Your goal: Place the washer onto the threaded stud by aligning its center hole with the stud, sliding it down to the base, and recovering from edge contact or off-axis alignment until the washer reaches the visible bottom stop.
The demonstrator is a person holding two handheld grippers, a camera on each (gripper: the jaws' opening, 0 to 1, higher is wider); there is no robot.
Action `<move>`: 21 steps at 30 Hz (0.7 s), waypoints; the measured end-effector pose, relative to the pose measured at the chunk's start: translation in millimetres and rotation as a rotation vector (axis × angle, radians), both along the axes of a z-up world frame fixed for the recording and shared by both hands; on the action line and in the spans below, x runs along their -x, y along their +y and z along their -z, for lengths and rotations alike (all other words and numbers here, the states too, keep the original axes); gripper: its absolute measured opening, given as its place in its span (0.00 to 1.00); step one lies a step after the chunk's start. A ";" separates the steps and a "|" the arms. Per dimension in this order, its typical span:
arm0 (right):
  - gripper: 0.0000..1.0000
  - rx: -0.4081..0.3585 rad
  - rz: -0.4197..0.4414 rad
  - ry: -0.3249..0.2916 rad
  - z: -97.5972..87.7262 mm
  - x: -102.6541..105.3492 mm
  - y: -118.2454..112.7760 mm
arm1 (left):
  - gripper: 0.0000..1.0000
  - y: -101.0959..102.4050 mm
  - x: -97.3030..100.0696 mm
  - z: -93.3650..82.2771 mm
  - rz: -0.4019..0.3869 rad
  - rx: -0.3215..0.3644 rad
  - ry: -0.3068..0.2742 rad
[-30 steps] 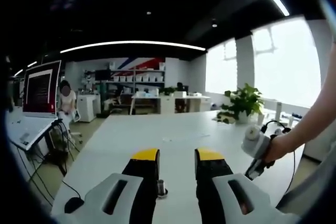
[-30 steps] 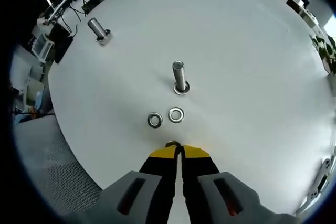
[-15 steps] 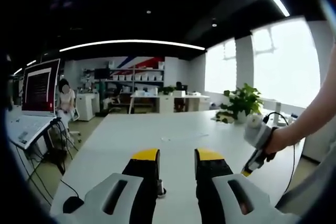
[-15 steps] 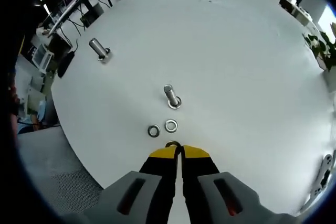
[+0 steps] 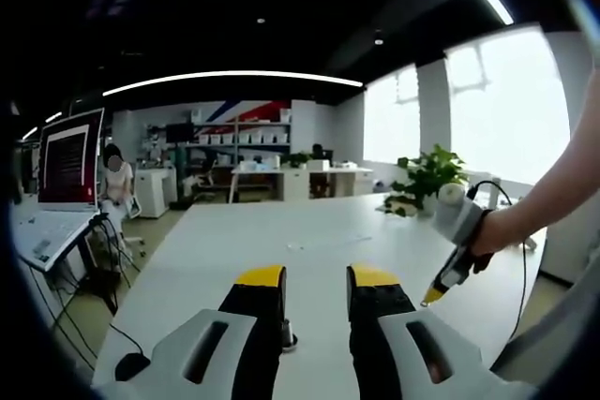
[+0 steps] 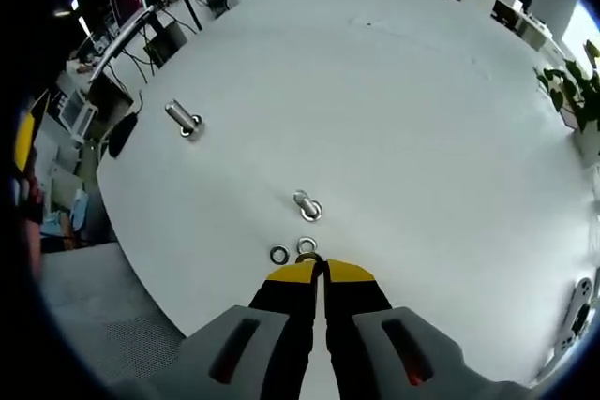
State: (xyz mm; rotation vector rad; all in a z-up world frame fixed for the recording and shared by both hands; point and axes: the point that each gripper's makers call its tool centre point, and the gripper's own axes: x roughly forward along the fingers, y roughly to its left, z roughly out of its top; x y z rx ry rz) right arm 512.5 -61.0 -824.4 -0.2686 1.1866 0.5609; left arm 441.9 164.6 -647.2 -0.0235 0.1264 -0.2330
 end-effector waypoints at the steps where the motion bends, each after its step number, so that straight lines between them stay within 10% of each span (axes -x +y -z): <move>1: 0.04 -0.001 -0.001 -0.003 -1.8 -0.7 0.9 | 0.24 0.0 0.0 0.1 0.000 -0.001 0.000; 21: 0.04 -0.016 -0.030 -0.074 -28.8 -26.5 20.7 | 0.24 -0.2 0.2 1.2 0.004 -0.003 0.004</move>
